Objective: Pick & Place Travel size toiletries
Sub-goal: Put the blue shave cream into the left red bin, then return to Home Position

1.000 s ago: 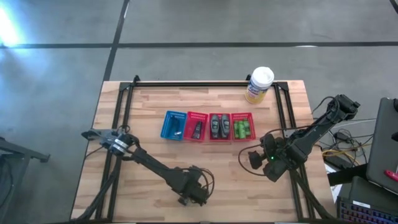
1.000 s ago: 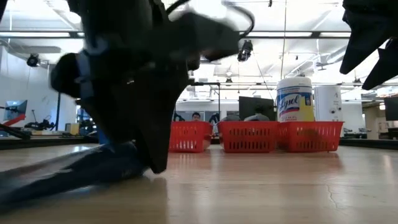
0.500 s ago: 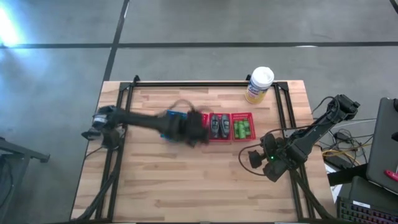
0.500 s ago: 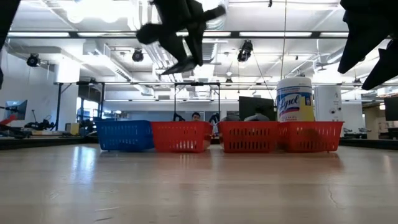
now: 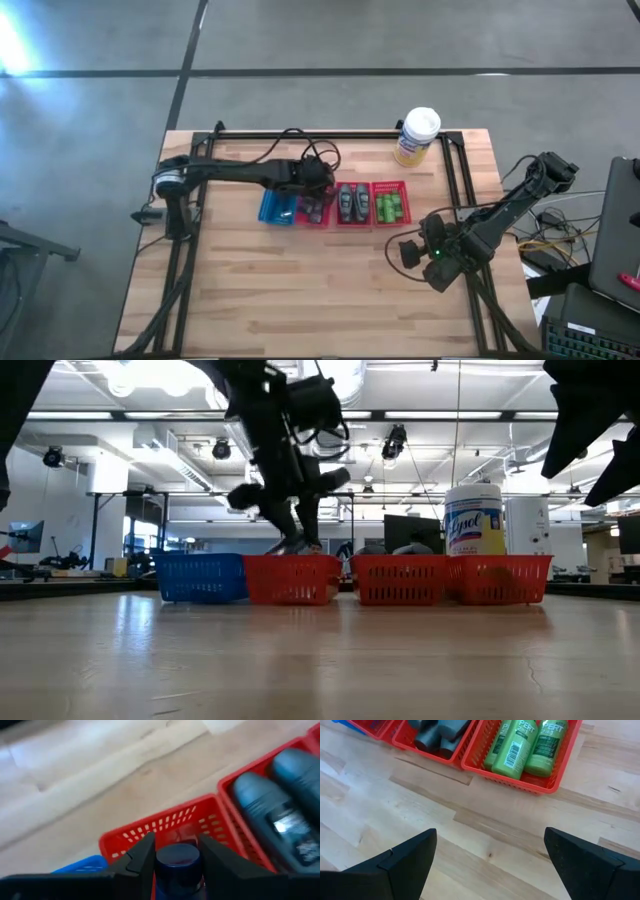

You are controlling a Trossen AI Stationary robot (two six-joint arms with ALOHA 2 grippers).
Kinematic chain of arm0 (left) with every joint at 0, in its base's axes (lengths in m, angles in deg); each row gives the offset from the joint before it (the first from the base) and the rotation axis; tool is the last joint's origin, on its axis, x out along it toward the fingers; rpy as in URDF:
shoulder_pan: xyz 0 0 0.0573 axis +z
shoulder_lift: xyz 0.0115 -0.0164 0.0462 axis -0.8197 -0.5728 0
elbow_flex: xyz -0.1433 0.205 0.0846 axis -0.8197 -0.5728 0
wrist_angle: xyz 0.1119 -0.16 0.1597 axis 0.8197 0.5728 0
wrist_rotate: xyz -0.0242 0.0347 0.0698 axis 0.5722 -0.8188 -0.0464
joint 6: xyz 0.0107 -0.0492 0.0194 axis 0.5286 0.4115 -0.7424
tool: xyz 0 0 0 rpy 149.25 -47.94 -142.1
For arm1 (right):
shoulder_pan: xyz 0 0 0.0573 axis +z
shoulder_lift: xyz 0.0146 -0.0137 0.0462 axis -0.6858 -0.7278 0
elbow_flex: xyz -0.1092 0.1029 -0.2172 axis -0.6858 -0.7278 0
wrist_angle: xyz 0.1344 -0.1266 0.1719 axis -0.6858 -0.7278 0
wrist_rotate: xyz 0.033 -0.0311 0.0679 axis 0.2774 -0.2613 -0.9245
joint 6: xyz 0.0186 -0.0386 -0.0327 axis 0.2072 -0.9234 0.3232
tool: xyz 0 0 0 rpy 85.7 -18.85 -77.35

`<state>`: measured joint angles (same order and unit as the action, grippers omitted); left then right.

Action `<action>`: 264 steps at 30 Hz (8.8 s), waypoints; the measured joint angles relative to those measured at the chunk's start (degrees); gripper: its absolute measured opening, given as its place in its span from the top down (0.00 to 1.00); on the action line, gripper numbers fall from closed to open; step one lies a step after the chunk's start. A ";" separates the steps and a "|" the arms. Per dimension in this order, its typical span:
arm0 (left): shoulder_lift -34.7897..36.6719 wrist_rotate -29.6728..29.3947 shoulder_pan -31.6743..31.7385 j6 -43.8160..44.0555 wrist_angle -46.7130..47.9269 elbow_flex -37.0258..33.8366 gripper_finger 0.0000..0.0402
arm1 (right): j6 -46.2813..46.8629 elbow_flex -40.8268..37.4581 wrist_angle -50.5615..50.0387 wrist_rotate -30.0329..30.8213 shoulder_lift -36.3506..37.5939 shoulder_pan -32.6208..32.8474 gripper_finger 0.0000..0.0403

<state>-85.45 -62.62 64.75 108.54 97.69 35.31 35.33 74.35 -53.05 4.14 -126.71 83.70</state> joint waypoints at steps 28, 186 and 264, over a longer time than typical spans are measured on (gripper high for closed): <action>17.21 19.72 -8.29 -22.59 -9.40 2.61 0.26 | -32.21 0.93 23.99 -0.63 1.62 -1.72 0.11; 104.08 29.58 14.58 -1.59 -39.90 -79.18 0.30 | -45.70 -47.63 63.45 -18.18 71.32 -54.66 0.42; 104.10 29.62 -1.24 -1.59 -39.90 -79.20 0.30 | -45.77 -47.63 63.45 -18.16 71.32 -57.10 0.34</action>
<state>18.66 -33.00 63.50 106.95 57.79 -43.89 -10.44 26.73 10.40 -14.03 -55.39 26.60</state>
